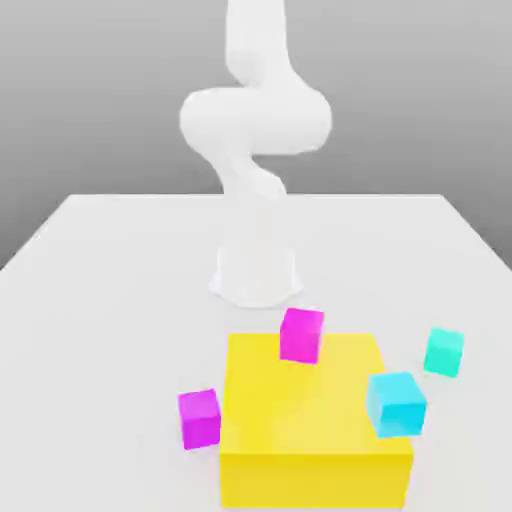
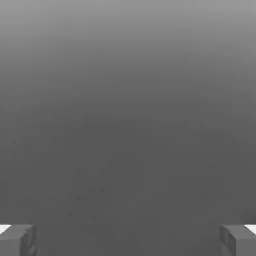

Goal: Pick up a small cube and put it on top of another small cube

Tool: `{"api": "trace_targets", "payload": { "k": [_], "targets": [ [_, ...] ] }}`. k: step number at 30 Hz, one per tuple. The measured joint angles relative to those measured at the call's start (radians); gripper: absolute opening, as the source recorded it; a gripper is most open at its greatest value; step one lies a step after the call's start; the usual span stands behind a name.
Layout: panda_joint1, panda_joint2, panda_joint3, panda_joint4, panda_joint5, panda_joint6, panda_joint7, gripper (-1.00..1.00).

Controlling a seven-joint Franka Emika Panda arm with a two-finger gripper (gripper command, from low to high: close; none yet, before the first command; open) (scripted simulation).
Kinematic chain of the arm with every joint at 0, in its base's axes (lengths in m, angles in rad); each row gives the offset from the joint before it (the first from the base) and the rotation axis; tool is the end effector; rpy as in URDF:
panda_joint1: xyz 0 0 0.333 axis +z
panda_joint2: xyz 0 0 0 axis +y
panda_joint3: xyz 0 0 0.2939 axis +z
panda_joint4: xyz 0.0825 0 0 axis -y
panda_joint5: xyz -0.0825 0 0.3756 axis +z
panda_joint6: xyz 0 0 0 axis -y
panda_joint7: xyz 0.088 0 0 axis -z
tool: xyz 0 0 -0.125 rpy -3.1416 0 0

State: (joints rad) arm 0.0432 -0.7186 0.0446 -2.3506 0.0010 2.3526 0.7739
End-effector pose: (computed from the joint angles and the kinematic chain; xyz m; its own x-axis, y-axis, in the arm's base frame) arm 0.3955 0.0392 0.6317 0.5886 -0.6421 0.4913 -0.4681 -0.7661 -0.4405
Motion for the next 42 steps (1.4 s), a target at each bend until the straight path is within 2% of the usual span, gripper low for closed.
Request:
{"api": "trace_targets", "payload": {
  "k": [14,20,23,27,28,35,39,42],
  "targets": [
    [0.288,0.522,0.274,-0.307,-0.026,0.334,-0.141,0.0],
    [0.423,0.741,0.376,-0.429,-0.067,0.472,-0.177,0.0],
    [0.467,0.846,0.318,-0.426,-0.181,0.546,-0.1,0.0],
    [0.609,0.979,0.144,-0.399,-0.323,0.648,0.006,0.0],
    [0.64,1.006,0.107,-0.393,-0.346,0.67,0.023,-1.0],
    [0.647,1.01,0.1,-0.393,-0.351,0.673,0.028,-1.0],
    [0.561,0.898,0.218,-0.418,-0.215,0.589,-0.075,-1.0],
    [0.554,0.797,0.256,-0.44,-0.086,0.514,-0.17,-1.0]
  ]
}}
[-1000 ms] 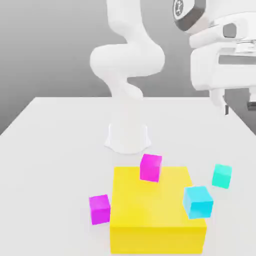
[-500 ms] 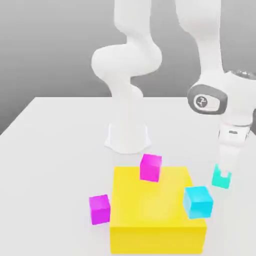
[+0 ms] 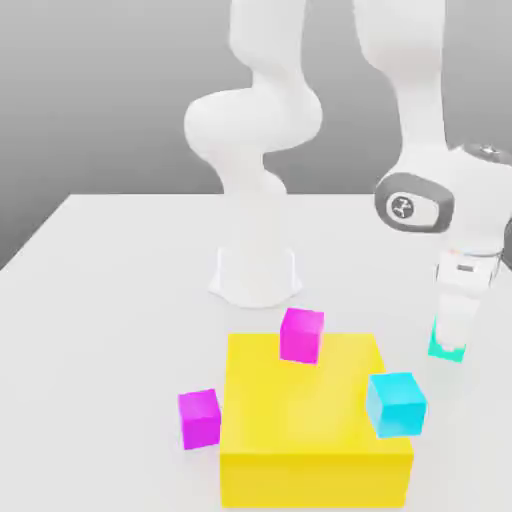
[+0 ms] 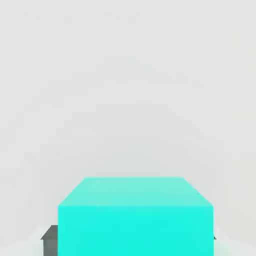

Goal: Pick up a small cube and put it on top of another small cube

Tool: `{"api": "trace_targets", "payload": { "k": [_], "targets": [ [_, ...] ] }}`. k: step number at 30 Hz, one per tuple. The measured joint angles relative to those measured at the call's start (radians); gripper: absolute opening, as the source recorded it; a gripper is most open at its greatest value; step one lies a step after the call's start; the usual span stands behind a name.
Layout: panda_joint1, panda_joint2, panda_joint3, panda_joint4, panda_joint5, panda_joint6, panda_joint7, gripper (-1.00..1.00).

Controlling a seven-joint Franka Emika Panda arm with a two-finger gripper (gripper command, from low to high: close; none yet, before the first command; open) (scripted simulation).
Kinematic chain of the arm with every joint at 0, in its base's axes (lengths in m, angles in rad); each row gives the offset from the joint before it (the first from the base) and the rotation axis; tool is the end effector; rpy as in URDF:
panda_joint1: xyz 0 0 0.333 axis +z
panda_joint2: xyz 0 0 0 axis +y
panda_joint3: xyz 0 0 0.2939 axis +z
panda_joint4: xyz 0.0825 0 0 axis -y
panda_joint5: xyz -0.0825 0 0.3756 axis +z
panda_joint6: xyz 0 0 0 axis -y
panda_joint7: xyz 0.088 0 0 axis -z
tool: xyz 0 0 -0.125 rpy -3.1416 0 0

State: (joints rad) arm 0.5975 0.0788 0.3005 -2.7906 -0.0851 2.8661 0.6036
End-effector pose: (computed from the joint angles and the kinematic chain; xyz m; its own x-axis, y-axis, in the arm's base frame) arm 0.2266 0.2974 0.1560 0.9304 0.3666 0.0009 0.3666 -0.9304 -0.0007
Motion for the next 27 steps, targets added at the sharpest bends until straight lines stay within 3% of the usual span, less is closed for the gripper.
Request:
{"api": "trace_targets", "payload": {
  "k": [18,24,25,27],
  "targets": [
    [-0.314,-0.649,-0.348,-0.099,0.032,-0.548,-0.29,-1.0],
    [-0.34,-0.536,-0.372,-0.159,0.037,-0.374,-0.315,-1.0],
    [-0.341,-0.511,-0.372,-0.168,0.037,-0.34,-0.316,1.0],
    [-0.341,-0.511,-0.372,-0.168,0.037,-0.34,-0.316,1.0]
  ]
}}
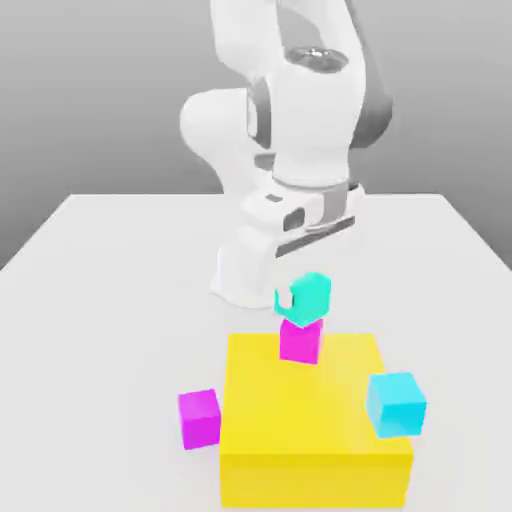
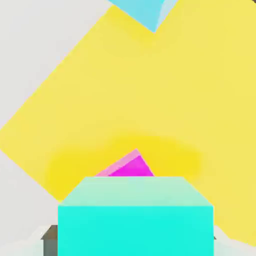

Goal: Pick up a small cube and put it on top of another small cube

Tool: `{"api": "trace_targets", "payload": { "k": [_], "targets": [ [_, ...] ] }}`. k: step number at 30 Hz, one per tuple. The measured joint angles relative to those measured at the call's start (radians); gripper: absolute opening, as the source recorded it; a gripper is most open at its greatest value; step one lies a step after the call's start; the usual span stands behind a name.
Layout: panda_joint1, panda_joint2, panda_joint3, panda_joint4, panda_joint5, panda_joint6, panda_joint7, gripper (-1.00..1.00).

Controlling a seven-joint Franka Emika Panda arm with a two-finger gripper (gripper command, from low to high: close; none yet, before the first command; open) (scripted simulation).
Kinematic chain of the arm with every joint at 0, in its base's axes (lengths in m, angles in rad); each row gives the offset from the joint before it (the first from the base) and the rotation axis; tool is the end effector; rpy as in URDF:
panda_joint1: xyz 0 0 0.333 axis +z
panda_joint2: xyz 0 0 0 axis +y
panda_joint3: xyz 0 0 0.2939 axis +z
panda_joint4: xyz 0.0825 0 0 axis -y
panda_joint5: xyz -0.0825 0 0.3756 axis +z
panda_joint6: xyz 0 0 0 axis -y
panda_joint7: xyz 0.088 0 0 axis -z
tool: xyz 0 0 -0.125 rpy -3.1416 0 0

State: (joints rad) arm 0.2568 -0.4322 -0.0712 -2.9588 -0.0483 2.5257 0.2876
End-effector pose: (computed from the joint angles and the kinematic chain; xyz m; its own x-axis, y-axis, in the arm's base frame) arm 0.3173 0.0642 0.2499 0.9984 -0.0560 -0.0017 -0.0560 -0.9984 -0.0015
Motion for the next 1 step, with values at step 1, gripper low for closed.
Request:
{"api": "trace_targets", "payload": {
  "k": [1],
  "targets": [
    [0.0,0.0,0.0,0.0,0.0,0.0,0.0,1.0]
  ]
}}
